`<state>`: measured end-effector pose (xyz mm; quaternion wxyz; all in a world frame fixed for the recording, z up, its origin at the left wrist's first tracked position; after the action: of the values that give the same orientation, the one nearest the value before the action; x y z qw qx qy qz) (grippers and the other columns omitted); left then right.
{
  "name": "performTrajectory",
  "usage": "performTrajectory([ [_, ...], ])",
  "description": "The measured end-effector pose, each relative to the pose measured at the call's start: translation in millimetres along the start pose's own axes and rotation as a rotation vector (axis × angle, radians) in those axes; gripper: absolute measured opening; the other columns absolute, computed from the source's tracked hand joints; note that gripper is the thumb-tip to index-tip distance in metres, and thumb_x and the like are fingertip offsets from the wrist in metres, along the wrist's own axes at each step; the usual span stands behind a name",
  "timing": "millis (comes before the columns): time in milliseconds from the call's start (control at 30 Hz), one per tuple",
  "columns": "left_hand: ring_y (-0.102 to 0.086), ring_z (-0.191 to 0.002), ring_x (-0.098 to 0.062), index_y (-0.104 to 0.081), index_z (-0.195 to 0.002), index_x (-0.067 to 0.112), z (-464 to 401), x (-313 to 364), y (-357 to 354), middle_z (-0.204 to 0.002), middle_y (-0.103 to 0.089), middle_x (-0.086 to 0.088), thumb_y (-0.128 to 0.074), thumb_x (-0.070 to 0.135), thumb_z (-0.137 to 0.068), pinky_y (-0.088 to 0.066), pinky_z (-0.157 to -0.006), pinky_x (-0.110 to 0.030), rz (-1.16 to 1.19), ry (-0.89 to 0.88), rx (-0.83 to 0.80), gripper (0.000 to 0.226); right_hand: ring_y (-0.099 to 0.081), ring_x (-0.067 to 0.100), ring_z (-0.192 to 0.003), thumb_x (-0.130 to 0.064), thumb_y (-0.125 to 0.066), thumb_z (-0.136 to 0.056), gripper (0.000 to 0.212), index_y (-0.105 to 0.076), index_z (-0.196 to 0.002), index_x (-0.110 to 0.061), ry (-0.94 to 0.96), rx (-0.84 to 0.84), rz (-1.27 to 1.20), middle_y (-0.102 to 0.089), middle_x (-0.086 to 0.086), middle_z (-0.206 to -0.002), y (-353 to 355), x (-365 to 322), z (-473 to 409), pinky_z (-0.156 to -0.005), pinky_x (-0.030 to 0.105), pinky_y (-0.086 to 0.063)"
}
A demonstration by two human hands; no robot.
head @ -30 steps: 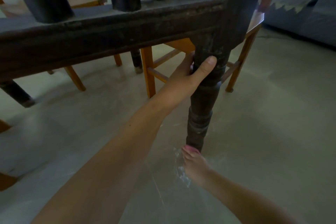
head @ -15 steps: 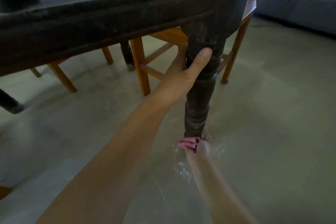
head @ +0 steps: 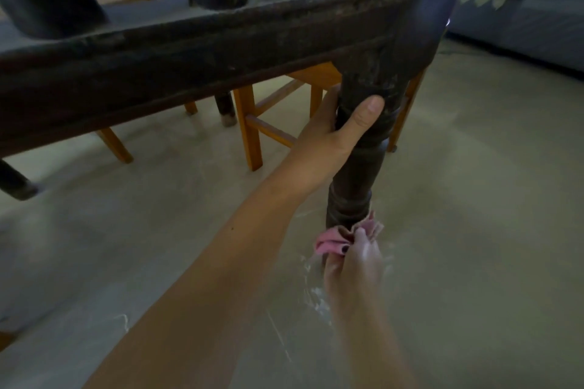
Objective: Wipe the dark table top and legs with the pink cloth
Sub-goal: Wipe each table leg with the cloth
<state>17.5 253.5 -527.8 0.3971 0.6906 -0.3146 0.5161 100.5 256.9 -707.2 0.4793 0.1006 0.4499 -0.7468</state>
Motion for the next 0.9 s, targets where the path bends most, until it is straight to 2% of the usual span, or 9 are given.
performTrajectory([
  [100, -0.039, -0.122, -0.003, -0.028, -0.14, 0.027, -1, 0, 0, -0.136, -0.043, 0.011, -0.041, 0.05, -0.087, -0.035, -0.095, -0.014, 0.004, -0.013, -0.011, 0.059, -0.057, 0.018, -0.072, -0.018, -0.037, -0.101, 0.036, -0.043, -0.136, -0.01, 0.044, 0.098, 0.137, -0.056, 0.01, -0.1, 5, 13, 1, -0.057, 0.023, -0.051],
  [200, -0.04, -0.127, -0.012, -0.027, -0.14, 0.025, 1, 2, -2, -0.14, -0.043, 0.006, -0.042, 0.058, -0.084, -0.035, -0.105, -0.034, -0.023, -0.001, -0.011, 0.066, -0.06, 0.019, -0.078, -0.026, -0.036, -0.102, 0.036, -0.052, -0.124, -0.004, 0.043, 0.09, 0.172, -0.063, 0.008, -0.093, 3, 10, 1, -0.081, 0.04, -0.049],
  [333, -0.042, -0.121, -0.008, -0.031, -0.137, 0.027, 0, 1, -3, -0.131, -0.046, 0.009, -0.043, 0.056, -0.084, -0.037, -0.101, -0.033, 0.007, 0.01, 0.0, 0.061, -0.063, -0.009, -0.083, -0.025, -0.035, -0.102, 0.04, -0.034, -0.139, -0.041, 0.327, -0.082, 0.225, -0.057, -0.02, -0.114, -23, -13, 22, -0.076, 0.016, -0.045],
  [400, -0.039, -0.127, -0.012, -0.029, -0.138, 0.029, 0, 1, -3, -0.138, -0.043, 0.007, -0.042, 0.058, -0.083, -0.036, -0.104, -0.037, 0.009, 0.023, 0.002, 0.064, -0.058, -0.013, -0.098, -0.044, -0.039, -0.096, 0.048, -0.023, -0.141, -0.048, 0.444, -0.131, 0.343, -0.049, -0.025, -0.127, -26, -4, 30, -0.087, 0.019, -0.046],
  [500, -0.038, -0.131, -0.014, -0.028, -0.139, 0.03, 2, 3, -3, -0.142, -0.041, 0.006, -0.042, 0.06, -0.078, -0.034, -0.107, -0.044, 0.009, 0.026, 0.003, 0.07, -0.047, 0.0, -0.125, -0.075, -0.042, -0.078, 0.077, -0.026, -0.145, -0.039, 0.501, -0.134, 0.434, -0.042, -0.015, -0.143, -14, 7, 24, -0.106, 0.04, -0.041],
  [567, -0.038, -0.13, -0.015, -0.028, -0.139, 0.029, 4, 6, -4, -0.142, -0.041, 0.005, -0.042, 0.064, -0.077, -0.035, -0.107, -0.046, 0.008, 0.029, -0.002, 0.073, -0.048, -0.003, -0.121, -0.049, -0.038, -0.096, 0.048, -0.032, -0.142, -0.038, 0.582, -0.155, 0.398, -0.039, -0.013, -0.144, -18, -3, 22, -0.103, 0.038, -0.043],
  [633, -0.04, -0.129, -0.016, -0.029, -0.139, 0.027, 5, 8, -5, -0.141, -0.042, 0.003, -0.043, 0.071, -0.074, -0.036, -0.106, -0.045, 0.018, 0.025, -0.004, 0.08, -0.057, -0.007, -0.096, -0.031, -0.031, -0.102, 0.037, -0.038, -0.138, -0.028, 0.738, -0.173, 0.391, -0.038, 0.001, -0.145, -39, -27, 30, -0.084, 0.025, -0.05],
  [767, -0.043, -0.126, -0.012, -0.03, -0.139, 0.024, 5, 9, -5, -0.138, -0.045, 0.003, -0.046, 0.071, -0.065, -0.039, -0.104, -0.038, 0.021, -0.004, -0.003, 0.09, -0.058, 0.027, -0.084, -0.031, -0.027, -0.102, 0.037, -0.047, -0.129, -0.015, 1.043, -0.296, 0.419, -0.055, 0.016, -0.121, -76, -85, 43, -0.068, 0.027, -0.052],
  [900, -0.043, -0.114, 0.0, -0.029, -0.14, 0.025, 3, 7, -4, -0.134, -0.046, 0.007, -0.043, 0.062, -0.079, -0.037, -0.101, -0.029, -0.006, 0.009, 0.007, 0.073, -0.062, 0.023, -0.068, -0.028, -0.039, -0.1, 0.027, -0.064, -0.102, -0.017, 0.494, -0.293, 0.554, -0.063, -0.002, -0.077, -45, -78, -32, -0.059, 0.031, -0.051],
])
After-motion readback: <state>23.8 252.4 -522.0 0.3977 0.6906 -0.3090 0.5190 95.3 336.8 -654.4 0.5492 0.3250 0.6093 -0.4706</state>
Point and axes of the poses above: each hand's wrist, its own z-axis away from the middle knuckle, its own y-axis out of the back of the hand, x = y × z, the point moved 4 cm from there along -z, towards the middle knuckle
